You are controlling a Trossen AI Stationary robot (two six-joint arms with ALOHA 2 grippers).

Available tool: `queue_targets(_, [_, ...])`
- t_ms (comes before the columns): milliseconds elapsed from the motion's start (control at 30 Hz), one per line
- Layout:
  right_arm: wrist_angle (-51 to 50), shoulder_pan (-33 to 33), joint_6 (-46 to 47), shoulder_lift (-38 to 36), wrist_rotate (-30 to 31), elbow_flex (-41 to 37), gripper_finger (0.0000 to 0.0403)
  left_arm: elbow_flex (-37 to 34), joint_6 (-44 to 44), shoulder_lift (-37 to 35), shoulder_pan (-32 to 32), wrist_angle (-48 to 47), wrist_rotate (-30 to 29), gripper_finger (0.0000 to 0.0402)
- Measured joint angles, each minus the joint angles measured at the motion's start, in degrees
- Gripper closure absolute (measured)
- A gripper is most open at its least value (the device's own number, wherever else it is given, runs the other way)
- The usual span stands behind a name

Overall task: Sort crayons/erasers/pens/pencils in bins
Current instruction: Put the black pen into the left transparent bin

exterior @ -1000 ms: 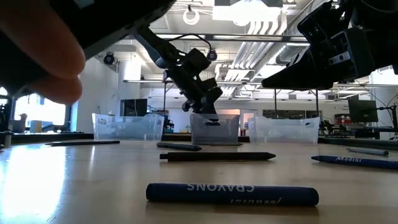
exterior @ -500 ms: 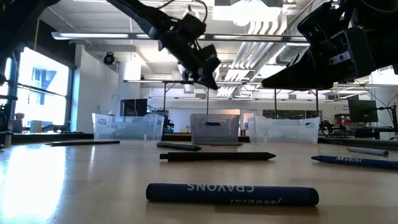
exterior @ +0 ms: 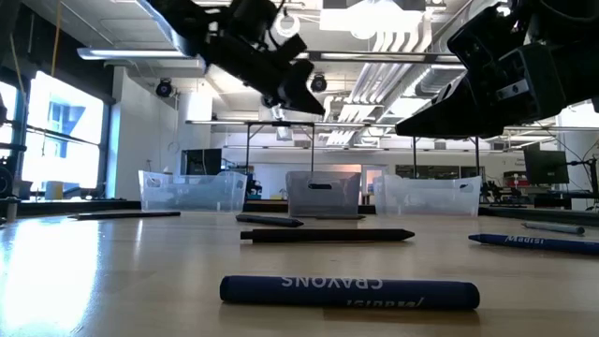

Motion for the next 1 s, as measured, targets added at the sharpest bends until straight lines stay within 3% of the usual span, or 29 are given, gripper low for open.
queue_targets(267, [-0.3,0.0,0.0,0.0,0.0,0.0,0.0403,-12.0,-1.8,-10.0,-8.7,3.9,-0.7,0.0401])
queue_targets(567, [-3.5,1.2,2.6,0.0,0.0,0.2,0.0403,-18.5,-2.2,-16.8,-22.6,2.2,-6.1,0.0401])
queue_targets(667, [-10.1,1.8,2.6,0.0,0.0,3.5,0.0403,-20.7,-2.8,-17.5,-27.1,2.0,-7.6,0.0401])
queue_targets(833, [-30.2,2.0,5.3,0.0,0.1,13.3,0.0401,-25.2,-6.7,-17.5,-31.1,3.1,-8.2,0.0401])
queue_targets(1000, [-42.5,2.1,8.6,0.0,-2.5,20.4,0.0365,-31.1,-11.0,-17.5,-33.4,9.5,-8.3,0.0401])
